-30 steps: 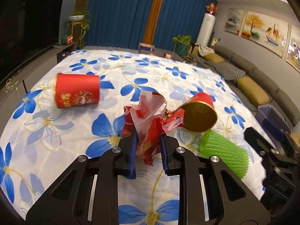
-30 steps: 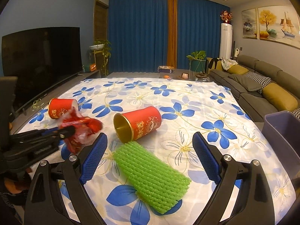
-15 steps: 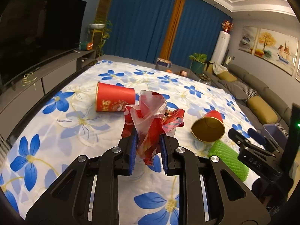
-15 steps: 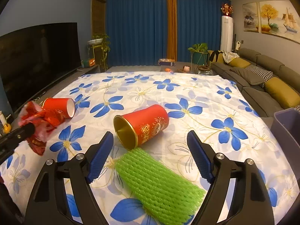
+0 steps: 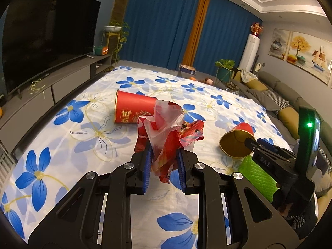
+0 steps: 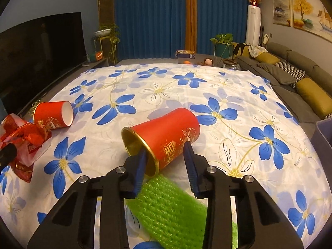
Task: Collect trash
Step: 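Grasp the red snack wrapper with the left tool while the right tool grasps the red can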
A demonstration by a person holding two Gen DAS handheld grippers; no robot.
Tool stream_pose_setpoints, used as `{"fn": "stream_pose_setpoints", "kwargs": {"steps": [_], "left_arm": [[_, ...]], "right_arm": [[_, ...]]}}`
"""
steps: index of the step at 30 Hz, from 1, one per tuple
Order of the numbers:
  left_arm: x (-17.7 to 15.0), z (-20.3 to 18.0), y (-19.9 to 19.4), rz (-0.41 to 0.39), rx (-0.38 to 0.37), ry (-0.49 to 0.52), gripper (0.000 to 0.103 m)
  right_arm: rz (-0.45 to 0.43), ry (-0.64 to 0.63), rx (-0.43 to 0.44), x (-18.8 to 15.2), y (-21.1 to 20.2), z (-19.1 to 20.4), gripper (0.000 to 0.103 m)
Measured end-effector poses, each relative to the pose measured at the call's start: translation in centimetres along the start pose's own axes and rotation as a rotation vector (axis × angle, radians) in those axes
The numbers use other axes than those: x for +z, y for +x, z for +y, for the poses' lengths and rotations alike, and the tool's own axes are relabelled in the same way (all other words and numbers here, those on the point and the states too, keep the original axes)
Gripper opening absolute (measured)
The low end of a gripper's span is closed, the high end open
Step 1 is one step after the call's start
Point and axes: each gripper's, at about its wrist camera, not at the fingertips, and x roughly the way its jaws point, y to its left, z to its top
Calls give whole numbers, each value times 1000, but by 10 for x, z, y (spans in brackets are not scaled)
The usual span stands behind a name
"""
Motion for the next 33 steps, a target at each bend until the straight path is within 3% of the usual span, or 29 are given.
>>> {"fn": "stream_pose_setpoints", "kwargs": {"steps": [7,10,33], "left_arm": [[0,-9,-1,-4,-6,19,21],[-1,-13,-2,-3,-10,27,21],[-5,-38,-24,-27,-40,59,21]], "right_arm": [[-6,11,4,0,-2,-10,11],[-19,18,3,-2,-6,-15,9],[-114,45,60,-16,-65,-35,5]]}}
